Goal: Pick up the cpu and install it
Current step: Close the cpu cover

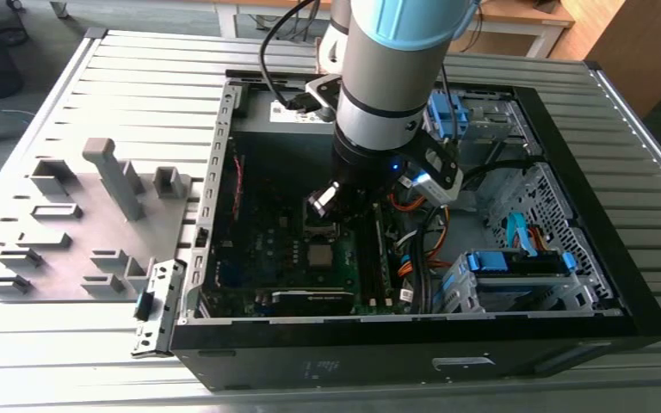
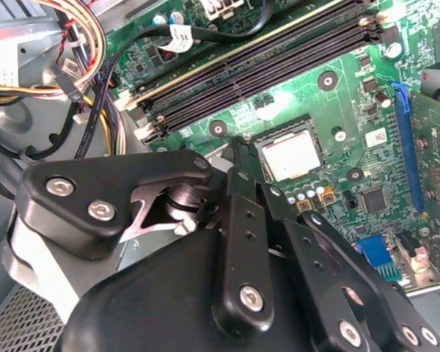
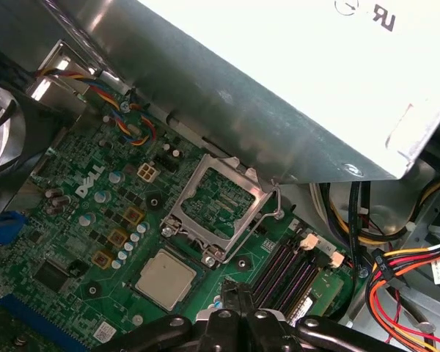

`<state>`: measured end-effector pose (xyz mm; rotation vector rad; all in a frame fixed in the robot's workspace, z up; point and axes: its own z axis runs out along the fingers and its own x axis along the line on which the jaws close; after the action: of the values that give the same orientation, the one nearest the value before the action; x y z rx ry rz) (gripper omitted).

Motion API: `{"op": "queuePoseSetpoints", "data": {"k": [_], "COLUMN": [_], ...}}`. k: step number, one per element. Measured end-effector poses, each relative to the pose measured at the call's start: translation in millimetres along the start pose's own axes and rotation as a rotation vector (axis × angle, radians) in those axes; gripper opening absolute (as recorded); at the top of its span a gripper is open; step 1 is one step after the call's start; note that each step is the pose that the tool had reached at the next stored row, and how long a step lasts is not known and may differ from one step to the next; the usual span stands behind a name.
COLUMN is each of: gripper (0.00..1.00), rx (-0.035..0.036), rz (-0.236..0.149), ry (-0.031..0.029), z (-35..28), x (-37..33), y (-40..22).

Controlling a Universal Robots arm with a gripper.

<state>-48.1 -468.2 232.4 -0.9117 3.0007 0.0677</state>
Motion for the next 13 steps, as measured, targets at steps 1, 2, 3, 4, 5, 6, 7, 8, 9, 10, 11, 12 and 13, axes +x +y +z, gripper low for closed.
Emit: {"op": "queuePoseSetpoints", "data": {"k": [1,2,3,4,5,6,7,8,9,10,11,12,13], "gripper": [0.11,0.11,0.11,0.11,0.11,0.11,0.11,0.11,0.11,0.11,0.11,0.11,0.11], "rx": [0.0000,0.0000,0.0000,0.0000,-0.0001,-0.0002,-0.0003,-0.0005,-0.0007,-0.0010,-0.0017,-0.0042,-0.0083], "rz": [0.000,0.000,0.000,-0.002,-0.005,-0.011,-0.018,-0.028,-0.040,-0.052,-0.064,-0.073,-0.080], "ry": [-0.0001,0.0000,0.0000,0.0001,0.0002,0.0004,0.0007,0.0010,0.0015,0.0016,0.0016,0.0002,-0.0026], "z": [0.0,0.0,0.0,0.0,0.1,0.1,0.2,0.2,0.4,0.5,0.6,0.5,0.6], "x": [0.0,0.0,0.0,0.0,0.0,-0.1,-0.1,-0.1,-0.1,0.0,0.0,-0.1,-0.1], "y": [0.0,0.0,0.0,0.0,0.0,0.0,0.0,0.0,0.0,0.0,0.0,-0.1,-0.1]}}
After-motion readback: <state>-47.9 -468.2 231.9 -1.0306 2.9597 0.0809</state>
